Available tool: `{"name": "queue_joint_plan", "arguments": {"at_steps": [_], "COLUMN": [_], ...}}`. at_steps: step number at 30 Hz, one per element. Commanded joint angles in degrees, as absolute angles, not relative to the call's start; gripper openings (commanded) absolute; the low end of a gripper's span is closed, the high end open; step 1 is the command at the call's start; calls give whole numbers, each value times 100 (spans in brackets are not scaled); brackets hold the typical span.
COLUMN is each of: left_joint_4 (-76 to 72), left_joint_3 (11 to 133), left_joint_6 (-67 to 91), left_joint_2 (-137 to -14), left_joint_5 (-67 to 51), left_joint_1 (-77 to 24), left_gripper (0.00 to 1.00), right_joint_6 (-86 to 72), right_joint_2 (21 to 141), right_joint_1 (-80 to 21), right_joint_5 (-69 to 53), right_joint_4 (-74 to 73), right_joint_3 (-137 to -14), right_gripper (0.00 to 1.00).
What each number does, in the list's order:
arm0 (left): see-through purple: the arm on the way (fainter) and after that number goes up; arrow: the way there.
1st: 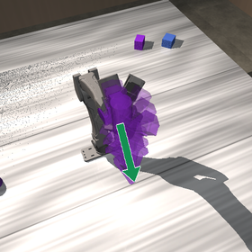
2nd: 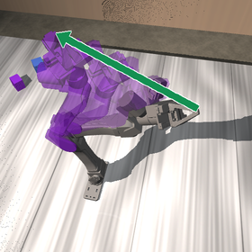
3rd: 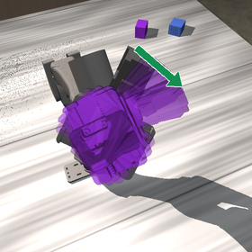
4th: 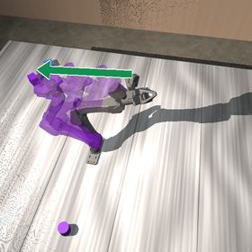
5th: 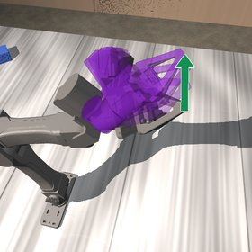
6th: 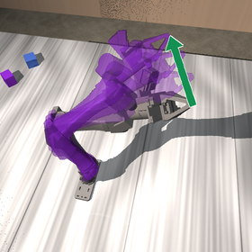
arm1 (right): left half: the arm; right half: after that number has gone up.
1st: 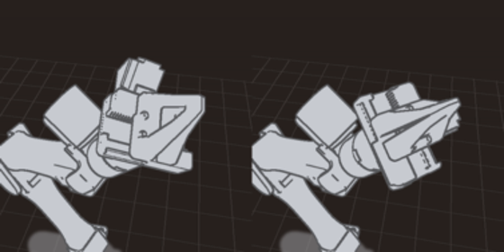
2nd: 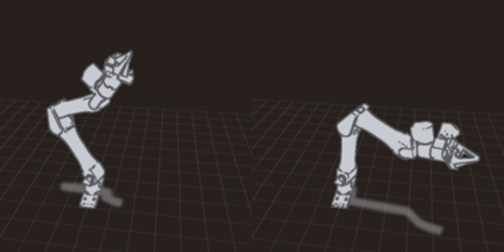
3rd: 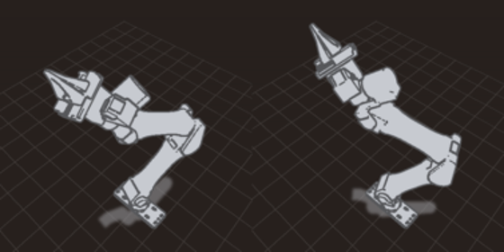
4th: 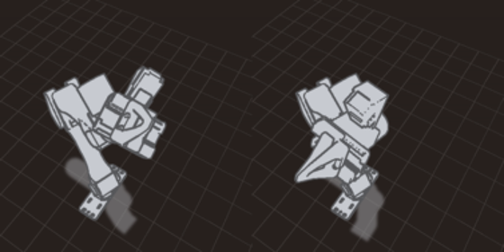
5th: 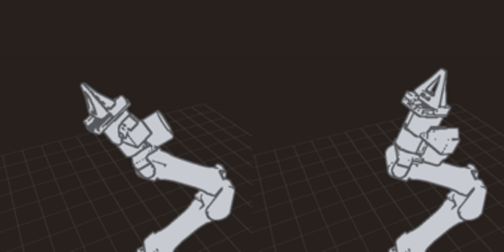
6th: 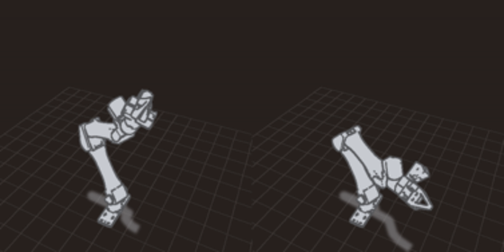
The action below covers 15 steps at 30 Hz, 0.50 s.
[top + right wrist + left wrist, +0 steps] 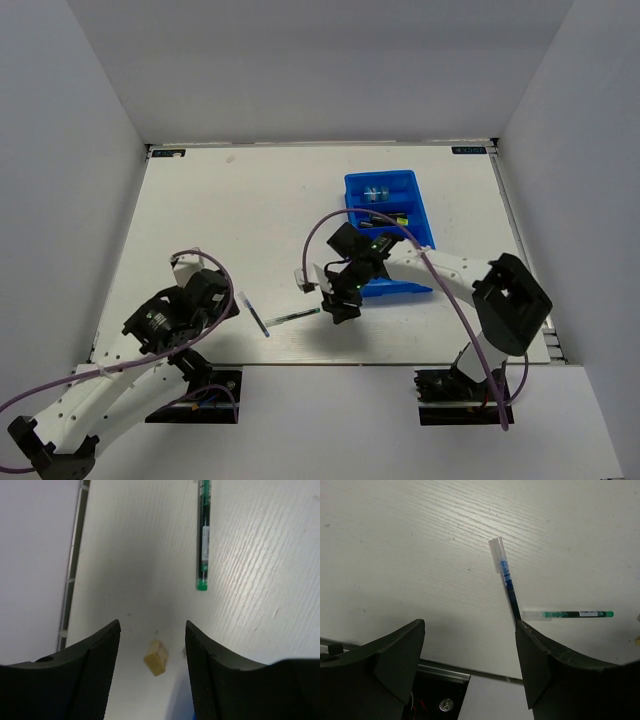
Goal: Sort the stationery into containers
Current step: Pick up the pen from the center of the board.
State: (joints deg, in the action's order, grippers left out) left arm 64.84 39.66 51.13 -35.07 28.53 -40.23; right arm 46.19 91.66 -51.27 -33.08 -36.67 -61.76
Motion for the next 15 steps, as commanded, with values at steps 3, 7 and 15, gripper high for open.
{"name": "queue_joint_plan", "arguments": {"at_steps": [3,7,15], "left_joint_4": [6820,6881,7048], "left_joint_3": [3850,3797,3744], "left_joint_6": [5352,5282,5212], "left_joint_2": [-3279,-3155,-2883], "left_joint_5": [2980,2936,2971], "left_joint_1": [-3999,-3982,-3999], "left_gripper": [82,82,82], "right_joint_6": [4667,4571,4395], "right_joint_2": [9527,9939,10573], "right_joint_1": [-5502,-5765,-5976], "right_joint_5": [-2656,-2136,-1679], "right_joint_4": [-2945,-2620,-2549], "right_joint_3": [-6626,-6697,-7180], "right_gripper": [56,53,52]}}
